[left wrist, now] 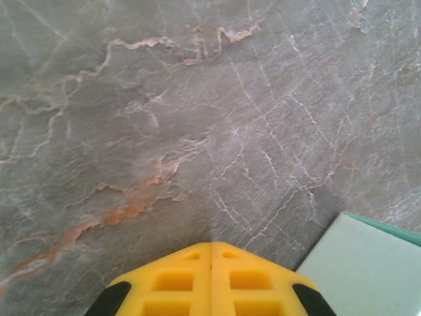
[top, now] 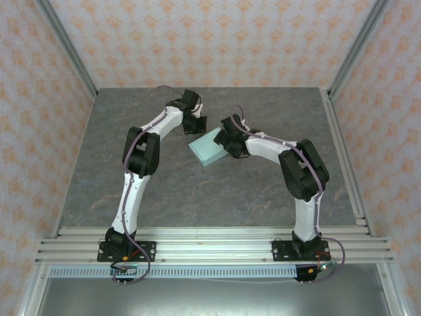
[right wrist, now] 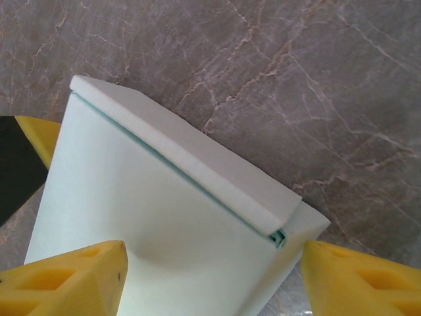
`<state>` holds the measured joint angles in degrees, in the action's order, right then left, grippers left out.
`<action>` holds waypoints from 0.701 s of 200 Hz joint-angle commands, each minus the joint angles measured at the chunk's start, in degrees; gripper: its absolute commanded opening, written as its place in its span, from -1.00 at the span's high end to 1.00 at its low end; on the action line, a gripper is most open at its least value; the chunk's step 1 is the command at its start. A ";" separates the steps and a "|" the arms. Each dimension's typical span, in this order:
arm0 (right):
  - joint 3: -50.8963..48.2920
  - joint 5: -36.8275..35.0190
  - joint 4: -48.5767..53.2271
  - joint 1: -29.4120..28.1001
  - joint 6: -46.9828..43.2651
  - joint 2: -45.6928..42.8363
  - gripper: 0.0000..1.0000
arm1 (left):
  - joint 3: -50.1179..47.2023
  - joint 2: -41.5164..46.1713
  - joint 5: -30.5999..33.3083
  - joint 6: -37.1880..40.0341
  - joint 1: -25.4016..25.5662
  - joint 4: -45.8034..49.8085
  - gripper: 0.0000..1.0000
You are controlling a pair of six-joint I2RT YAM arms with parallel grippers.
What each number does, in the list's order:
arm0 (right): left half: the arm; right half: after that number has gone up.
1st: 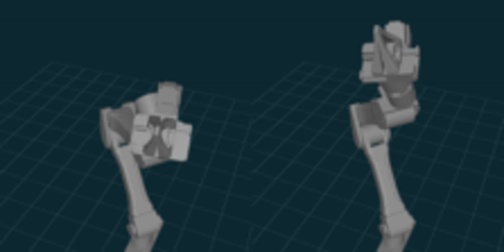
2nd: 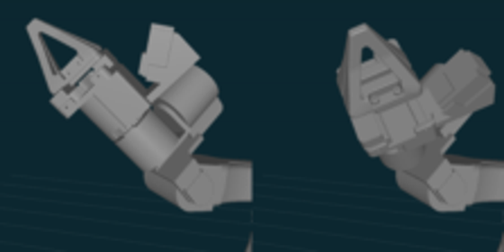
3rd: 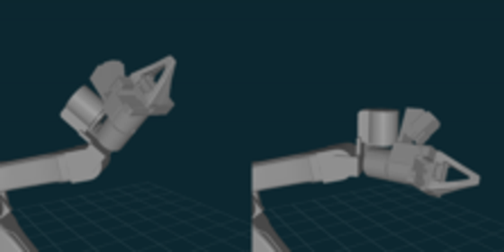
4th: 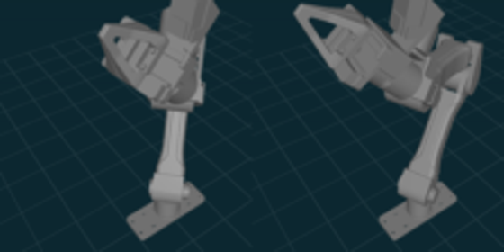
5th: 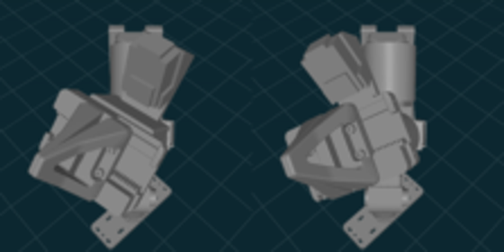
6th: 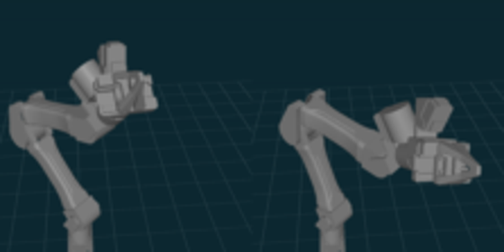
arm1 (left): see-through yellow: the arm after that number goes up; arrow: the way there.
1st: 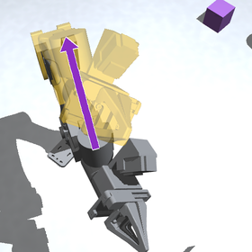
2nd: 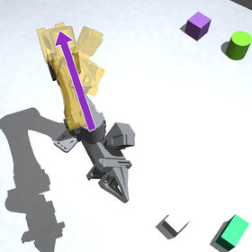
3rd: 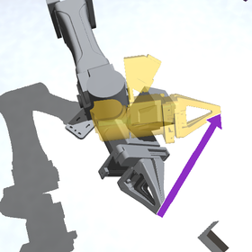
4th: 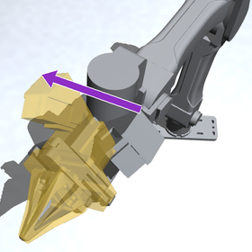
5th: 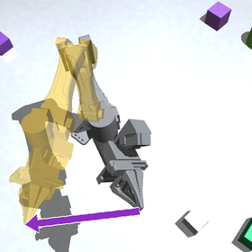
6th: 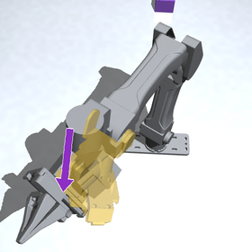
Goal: Fold the paper box
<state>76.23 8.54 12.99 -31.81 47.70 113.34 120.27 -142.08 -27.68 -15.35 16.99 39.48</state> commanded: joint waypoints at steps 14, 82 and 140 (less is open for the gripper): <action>2.70 -0.02 0.62 0.26 -3.01 2.82 -0.42 | 1.84 -4.82 -0.10 1.97 2.50 2.06 1.00; -0.66 5.39 -11.83 0.26 -2.82 3.22 -0.36 | 4.63 -7.45 0.07 3.03 4.94 3.96 1.00; -1.48 12.06 -19.50 0.21 -2.14 5.09 -0.53 | 9.59 -10.90 -0.11 2.36 6.15 6.19 1.00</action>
<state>75.44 13.74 3.81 -30.50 45.36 116.05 129.36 -146.74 -25.93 -13.39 18.06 45.10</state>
